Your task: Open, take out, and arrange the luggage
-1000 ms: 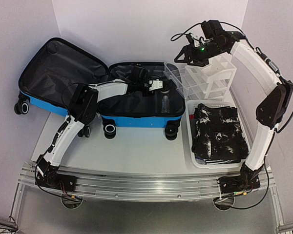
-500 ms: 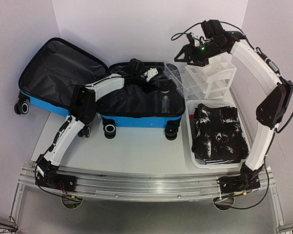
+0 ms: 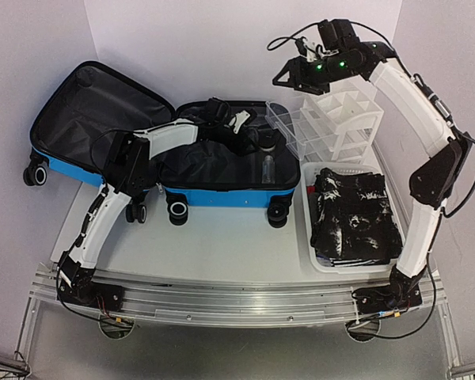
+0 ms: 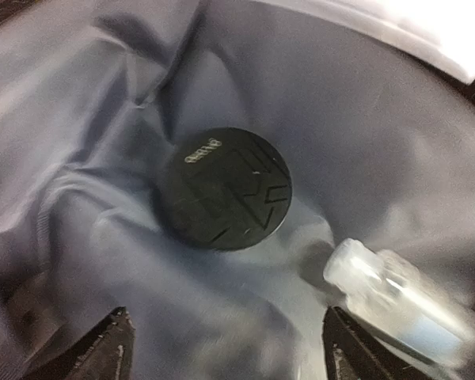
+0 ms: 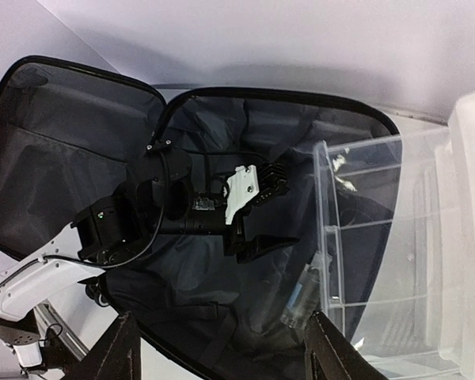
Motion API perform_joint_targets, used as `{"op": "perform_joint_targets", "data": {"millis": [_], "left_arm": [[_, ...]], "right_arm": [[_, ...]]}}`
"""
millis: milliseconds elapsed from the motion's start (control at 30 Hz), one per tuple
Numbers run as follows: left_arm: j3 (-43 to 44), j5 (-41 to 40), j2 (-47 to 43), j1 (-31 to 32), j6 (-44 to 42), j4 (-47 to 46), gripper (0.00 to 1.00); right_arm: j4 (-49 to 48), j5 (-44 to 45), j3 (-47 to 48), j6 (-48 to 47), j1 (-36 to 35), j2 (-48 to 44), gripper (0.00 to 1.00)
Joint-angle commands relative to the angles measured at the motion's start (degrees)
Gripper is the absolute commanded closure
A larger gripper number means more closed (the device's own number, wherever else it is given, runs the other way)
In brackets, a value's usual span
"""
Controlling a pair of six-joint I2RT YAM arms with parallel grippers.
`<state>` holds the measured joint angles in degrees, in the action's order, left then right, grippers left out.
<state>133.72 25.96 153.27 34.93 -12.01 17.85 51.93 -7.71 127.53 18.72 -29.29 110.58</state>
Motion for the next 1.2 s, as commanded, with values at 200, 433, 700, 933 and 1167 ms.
{"op": "perform_joint_targets", "data": {"millis": [200,433,700,933,1167], "left_arm": [[-7.9,-2.6,-26.4,-14.2,-2.7,11.6,0.1],[-12.9,-6.4,-33.7,-20.9,-5.1,19.5,0.05],[-11.9,-3.7,-36.5,-21.6,-7.7,28.5,0.0],[-12.2,-1.6,-36.4,-22.2,-5.7,30.1,0.01],[-12.4,0.1,-35.9,-22.3,-4.8,30.4,0.0]], "right_arm": [[-1.7,14.8,9.1,9.4,-10.4,16.5,0.44],[-1.7,19.9,15.8,11.4,-12.3,29.0,0.41],[-2.2,35.4,19.5,12.6,-11.1,38.1,0.34],[-2.4,42.0,19.7,13.0,-9.1,41.7,0.33],[-3.3,43.1,21.5,11.6,-6.9,44.4,0.31]]}}
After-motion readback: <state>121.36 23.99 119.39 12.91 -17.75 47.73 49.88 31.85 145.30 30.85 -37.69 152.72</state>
